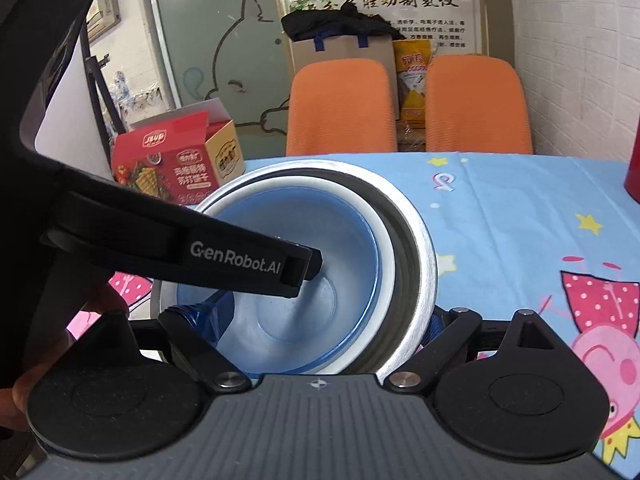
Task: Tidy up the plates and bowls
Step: 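Grip the rim of the nested bowls with the left gripper and lift, then set the nested bowls onto the plate stack and open the left gripper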
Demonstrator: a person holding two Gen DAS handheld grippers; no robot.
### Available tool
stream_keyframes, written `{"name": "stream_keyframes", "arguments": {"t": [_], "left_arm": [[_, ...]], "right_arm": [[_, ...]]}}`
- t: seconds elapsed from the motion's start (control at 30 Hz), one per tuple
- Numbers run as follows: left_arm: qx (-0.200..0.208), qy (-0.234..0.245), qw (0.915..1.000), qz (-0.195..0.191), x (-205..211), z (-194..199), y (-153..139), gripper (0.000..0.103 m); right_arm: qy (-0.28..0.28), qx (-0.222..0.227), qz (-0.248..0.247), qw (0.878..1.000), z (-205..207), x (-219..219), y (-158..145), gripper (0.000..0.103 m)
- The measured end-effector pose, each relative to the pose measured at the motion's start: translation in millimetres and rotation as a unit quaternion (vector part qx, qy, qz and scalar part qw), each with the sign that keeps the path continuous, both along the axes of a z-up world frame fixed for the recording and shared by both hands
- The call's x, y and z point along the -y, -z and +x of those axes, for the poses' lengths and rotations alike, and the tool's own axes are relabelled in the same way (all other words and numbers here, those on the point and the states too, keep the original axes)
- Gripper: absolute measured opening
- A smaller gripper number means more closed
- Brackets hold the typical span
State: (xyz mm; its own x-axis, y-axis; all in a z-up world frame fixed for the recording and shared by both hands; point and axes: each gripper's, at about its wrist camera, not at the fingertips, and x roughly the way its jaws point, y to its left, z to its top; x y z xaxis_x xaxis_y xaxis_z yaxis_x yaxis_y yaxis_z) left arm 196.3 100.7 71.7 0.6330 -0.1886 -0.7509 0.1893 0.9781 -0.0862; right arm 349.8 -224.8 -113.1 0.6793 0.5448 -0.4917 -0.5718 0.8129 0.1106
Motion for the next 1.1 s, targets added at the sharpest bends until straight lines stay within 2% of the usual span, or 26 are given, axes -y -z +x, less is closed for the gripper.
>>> {"name": "stream_keyframes", "arguments": {"t": [0.23,0.43,0.67,0.8,0.93,1.03,1.1], "left_arm": [[-0.04,-0.049,0.9977,-0.022,-52.7,-31.3,33.8,0.054],[-0.044,-0.076,0.9959,-0.021,-83.1,-49.8,45.8,0.054],[-0.046,-0.072,0.9957,-0.037,-89.0,-42.9,53.4,0.054],[-0.033,-0.063,0.9972,-0.021,-82.0,-38.8,56.0,0.055],[-0.033,-0.061,0.9973,-0.022,-82.5,-38.0,57.0,0.056],[-0.032,-0.061,0.9974,-0.023,-81.7,-38.8,57.4,0.06],[-0.028,-0.066,0.9971,-0.026,-82.1,-39.6,56.8,0.068]], "right_arm": [[-0.04,-0.039,-0.02,0.998,-17.3,-45.6,24.0,0.079],[-0.073,-0.048,-0.035,0.996,-40.0,-75.4,39.8,0.079],[-0.076,-0.051,-0.051,0.995,-38.5,-81.9,42.0,0.079],[-0.07,-0.056,-0.057,0.994,-32.1,-82.7,48.5,0.08],[-0.076,-0.055,-0.05,0.994,-31.2,-81.4,49.0,0.08],[-0.079,-0.055,-0.048,0.994,-31.4,-80.4,49.1,0.08],[-0.076,-0.057,-0.043,0.995,-30.5,-79.6,47.9,0.078]]}}
